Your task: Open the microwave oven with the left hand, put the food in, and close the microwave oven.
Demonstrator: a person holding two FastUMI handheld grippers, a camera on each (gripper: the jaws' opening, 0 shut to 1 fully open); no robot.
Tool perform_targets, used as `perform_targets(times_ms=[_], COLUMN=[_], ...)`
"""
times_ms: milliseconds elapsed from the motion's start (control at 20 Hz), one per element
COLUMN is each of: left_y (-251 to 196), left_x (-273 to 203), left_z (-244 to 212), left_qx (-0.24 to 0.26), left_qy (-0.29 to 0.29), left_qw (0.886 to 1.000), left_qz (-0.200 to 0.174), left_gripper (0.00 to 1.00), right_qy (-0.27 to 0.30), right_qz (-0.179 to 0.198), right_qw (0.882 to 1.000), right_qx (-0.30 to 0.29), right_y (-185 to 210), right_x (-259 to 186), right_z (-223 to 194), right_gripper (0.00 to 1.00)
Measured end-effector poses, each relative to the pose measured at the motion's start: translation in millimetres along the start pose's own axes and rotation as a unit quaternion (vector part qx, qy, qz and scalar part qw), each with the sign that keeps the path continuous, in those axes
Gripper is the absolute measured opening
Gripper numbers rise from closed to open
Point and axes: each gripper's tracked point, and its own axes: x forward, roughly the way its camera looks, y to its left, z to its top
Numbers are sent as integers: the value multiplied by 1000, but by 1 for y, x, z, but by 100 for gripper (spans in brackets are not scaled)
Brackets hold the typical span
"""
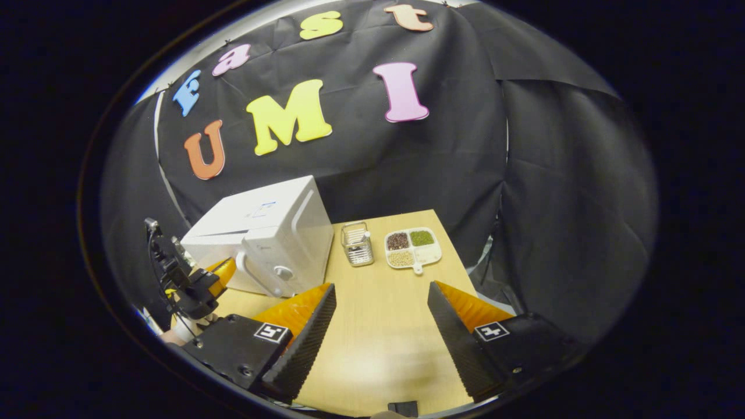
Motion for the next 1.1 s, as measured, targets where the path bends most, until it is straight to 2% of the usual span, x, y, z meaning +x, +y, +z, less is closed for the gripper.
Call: perform_targets(times_ms=[100, 150, 200, 300, 350, 400, 700, 750, 800, 900, 950, 1000, 1050, 1100], left_y=[-1, -1, 0, 0, 1, -6, -1, 0, 2, 2, -2, -6, -7, -9], left_x=[0, 1, 3, 11, 5, 6, -24, -36, -44, -68, -79, -91, -104, -117], left_z=[-1, 1, 0, 1, 2, 3, 4, 2, -5, -7, -6, -6, -2, 5], left_qx=[5, 8, 9, 10, 5, 3, 23, 23, 25, 25, 25, 27, 31, 30], left_qy=[1, -2, 1, 8, 3, 2, 7, 19, 31, 37, 38, 42, 41, 37], left_qw=[1000, 1000, 1000, 1000, 1000, 1000, 999, 999, 998, 998, 998, 998, 998, 998], left_qz=[-3, -3, 0, 8, 15, 11, 34, 34, 38, 43, 38, 35, 36, 33], left_gripper=[1, 1, 1, 1, 1, 1, 0, 6, 36, 97, 89, 97, 97, 97], right_qy=[0, 1, 1, 5, 6, 6, 3, 5, 6, 6, 3, -8, -17, -22], right_qz=[1, 2, 3, 7, 12, 15, 24, 24, 23, 19, 10, 5, 2, 1], right_qw=[1000, 1000, 1000, 1000, 1000, 1000, 1000, 1000, 999, 999, 999, 999, 999, 999], right_qx=[-1, -2, -4, -3, -3, -7, -16, -20, -26, -43, -46, -40, -34, -35], right_y=[-1, -1, -3, -3, -1, 0, -10, -13, -15, -20, -25, -25, -20, -12], right_x=[1, 1, 0, 3, 2, 3, -5, -8, -11, -19, -28, -38, -48, -58], right_z=[1, 1, 0, 0, 0, 1, -3, -7, -10, -18, -24, -26, -30, -37], right_gripper=[100, 91, 100, 100, 91, 100, 100, 100, 90, 90, 91, 90, 100, 100])
